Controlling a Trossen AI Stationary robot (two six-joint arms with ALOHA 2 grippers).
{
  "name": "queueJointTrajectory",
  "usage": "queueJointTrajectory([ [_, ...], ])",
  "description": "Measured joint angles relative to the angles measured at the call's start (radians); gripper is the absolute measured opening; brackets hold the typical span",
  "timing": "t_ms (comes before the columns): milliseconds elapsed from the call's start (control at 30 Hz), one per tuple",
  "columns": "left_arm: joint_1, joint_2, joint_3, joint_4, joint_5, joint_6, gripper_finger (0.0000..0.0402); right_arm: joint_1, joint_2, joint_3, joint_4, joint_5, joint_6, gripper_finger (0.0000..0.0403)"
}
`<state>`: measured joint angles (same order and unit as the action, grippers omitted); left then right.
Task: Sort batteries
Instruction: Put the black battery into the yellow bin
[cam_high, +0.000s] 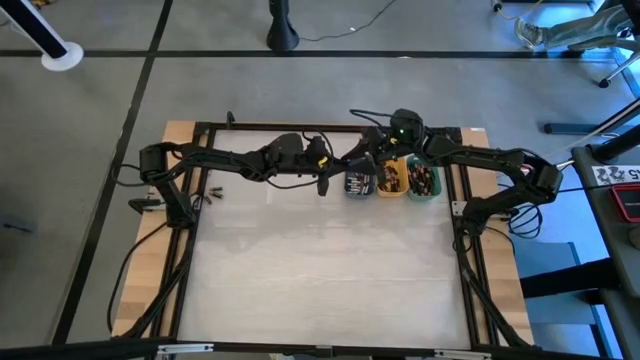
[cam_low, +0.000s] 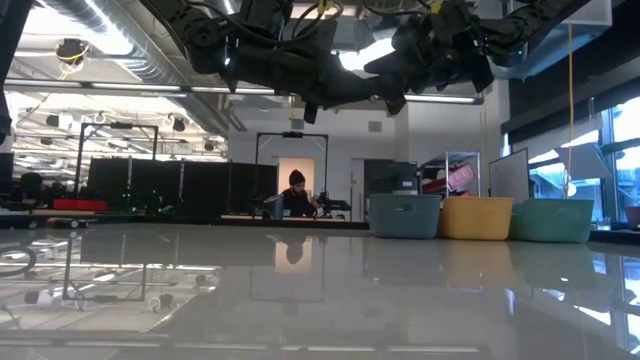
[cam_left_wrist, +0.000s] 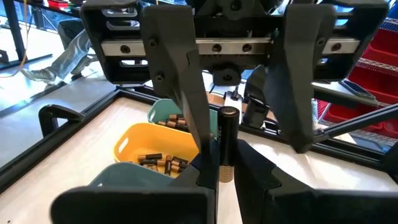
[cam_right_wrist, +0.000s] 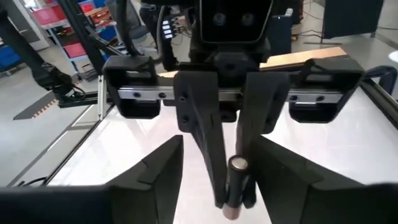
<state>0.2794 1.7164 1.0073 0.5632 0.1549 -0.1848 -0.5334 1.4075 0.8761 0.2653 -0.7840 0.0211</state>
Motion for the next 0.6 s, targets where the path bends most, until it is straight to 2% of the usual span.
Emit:
queueJointTrajectory([
  [167, 0.0, 0.0, 0.0, 0.001, 0.0, -0.002, 0.0018, -0.004, 0.0, 0.0, -0.014, 0.017, -0.001, 0.0152],
  [533, 0.0, 0.0, -0.001, -0.003, 0.002, 0.004, 0.0018, -0.004, 0.0, 0.0, -0.042, 0.033, -0.011, 0.0032],
  [600, 0.0, 0.0, -0.001, -0.004, 0.001, -0.01, 0.0026, -0.004, 0.0, 0.001, -0.05, 0.033, -0.025, 0.0028],
])
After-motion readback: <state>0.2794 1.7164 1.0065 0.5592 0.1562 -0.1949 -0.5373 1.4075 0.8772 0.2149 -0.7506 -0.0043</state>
